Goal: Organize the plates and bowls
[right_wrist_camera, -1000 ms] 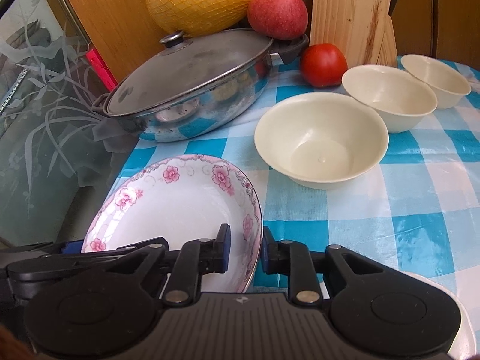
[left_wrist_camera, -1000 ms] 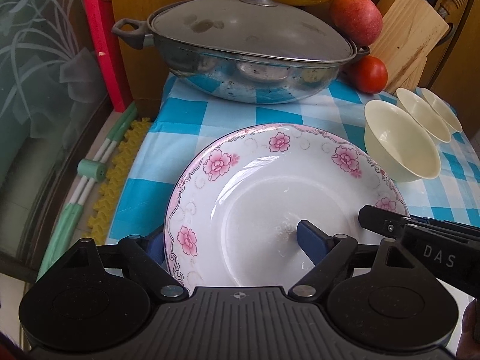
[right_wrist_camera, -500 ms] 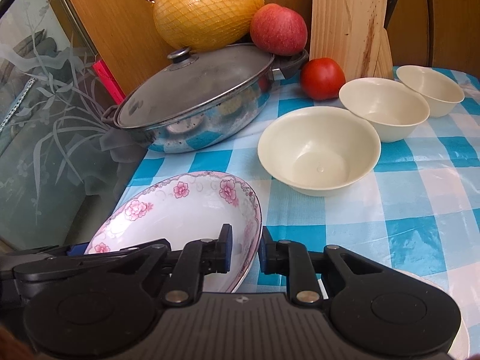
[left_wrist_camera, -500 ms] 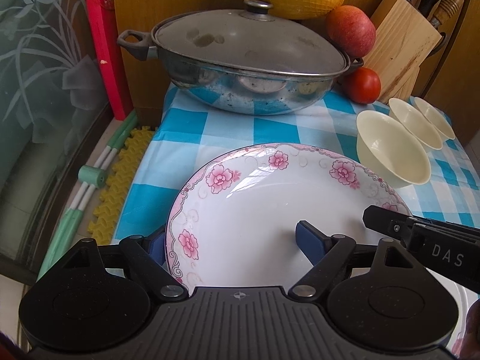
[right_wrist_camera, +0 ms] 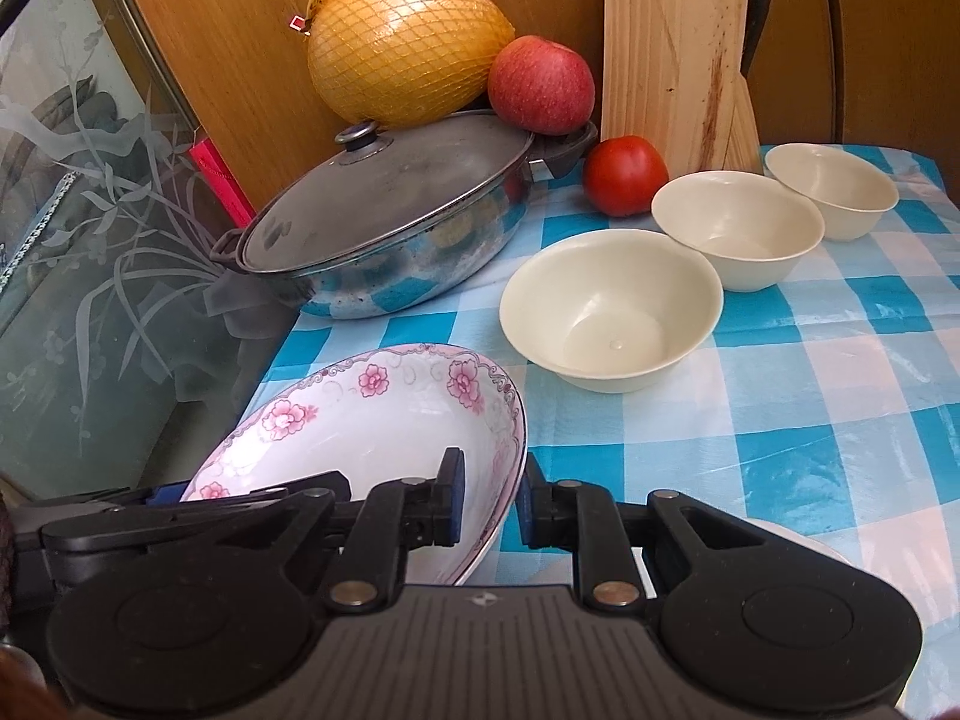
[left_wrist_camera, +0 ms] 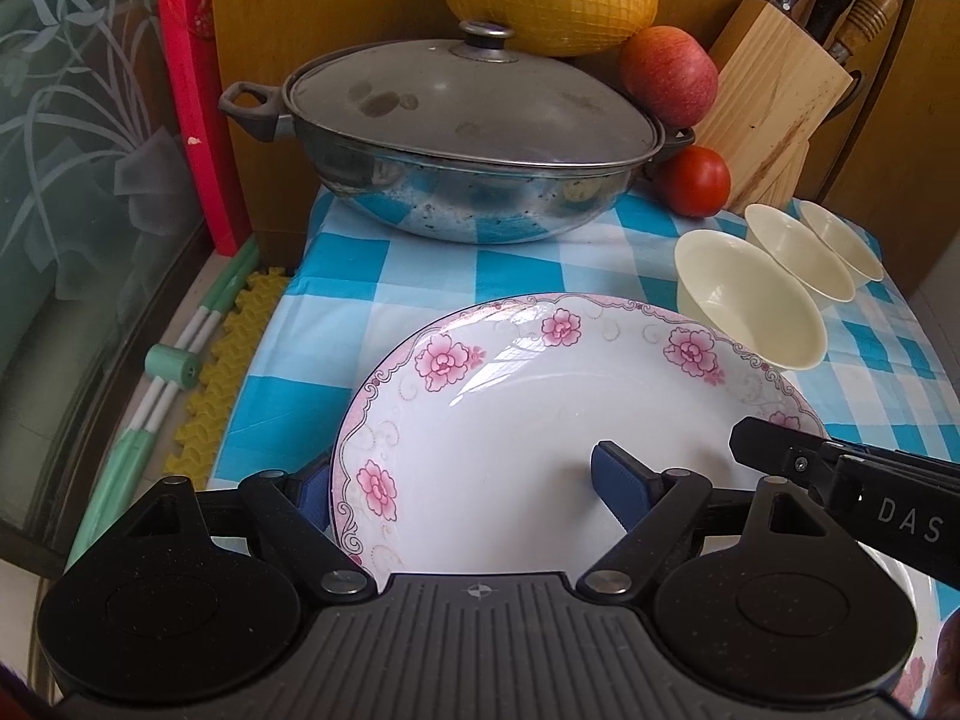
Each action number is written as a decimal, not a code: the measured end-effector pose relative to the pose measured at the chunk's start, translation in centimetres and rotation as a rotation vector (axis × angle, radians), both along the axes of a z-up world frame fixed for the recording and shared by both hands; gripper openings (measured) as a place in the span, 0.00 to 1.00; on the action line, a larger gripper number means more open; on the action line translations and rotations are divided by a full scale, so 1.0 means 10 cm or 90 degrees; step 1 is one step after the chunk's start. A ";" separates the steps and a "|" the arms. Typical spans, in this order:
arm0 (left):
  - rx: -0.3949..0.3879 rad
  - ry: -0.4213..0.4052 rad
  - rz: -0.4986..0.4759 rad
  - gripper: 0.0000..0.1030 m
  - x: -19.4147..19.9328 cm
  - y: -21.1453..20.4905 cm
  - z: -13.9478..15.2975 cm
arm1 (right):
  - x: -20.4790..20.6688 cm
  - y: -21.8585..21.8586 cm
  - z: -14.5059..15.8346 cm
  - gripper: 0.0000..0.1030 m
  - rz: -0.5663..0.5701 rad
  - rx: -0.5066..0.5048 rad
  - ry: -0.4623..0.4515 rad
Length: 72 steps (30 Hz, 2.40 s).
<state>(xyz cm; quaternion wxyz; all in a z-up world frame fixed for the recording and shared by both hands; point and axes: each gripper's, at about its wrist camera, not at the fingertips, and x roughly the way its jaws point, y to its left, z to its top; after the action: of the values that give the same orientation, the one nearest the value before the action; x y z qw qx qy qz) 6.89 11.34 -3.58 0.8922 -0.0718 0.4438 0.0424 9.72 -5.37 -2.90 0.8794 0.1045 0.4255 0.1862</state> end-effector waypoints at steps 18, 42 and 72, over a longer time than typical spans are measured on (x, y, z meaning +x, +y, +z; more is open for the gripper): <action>-0.008 -0.022 -0.064 0.86 -0.15 -0.40 0.12 | -0.40 -0.47 0.14 0.18 -0.061 0.004 -0.018; 0.022 -0.020 -0.205 0.86 -0.52 -1.20 0.00 | -1.19 -1.17 0.04 0.18 -0.162 -0.006 0.000; 0.010 -0.004 -0.197 0.85 -0.51 -1.01 -0.06 | -1.31 -1.49 -0.04 0.23 -0.238 -0.018 -0.020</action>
<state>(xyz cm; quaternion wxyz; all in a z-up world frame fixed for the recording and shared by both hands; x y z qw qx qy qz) 1.74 1.22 -4.18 0.8900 0.0045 0.4465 -0.0922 -3.39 -20.29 -3.30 0.9065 0.1668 0.3876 0.0154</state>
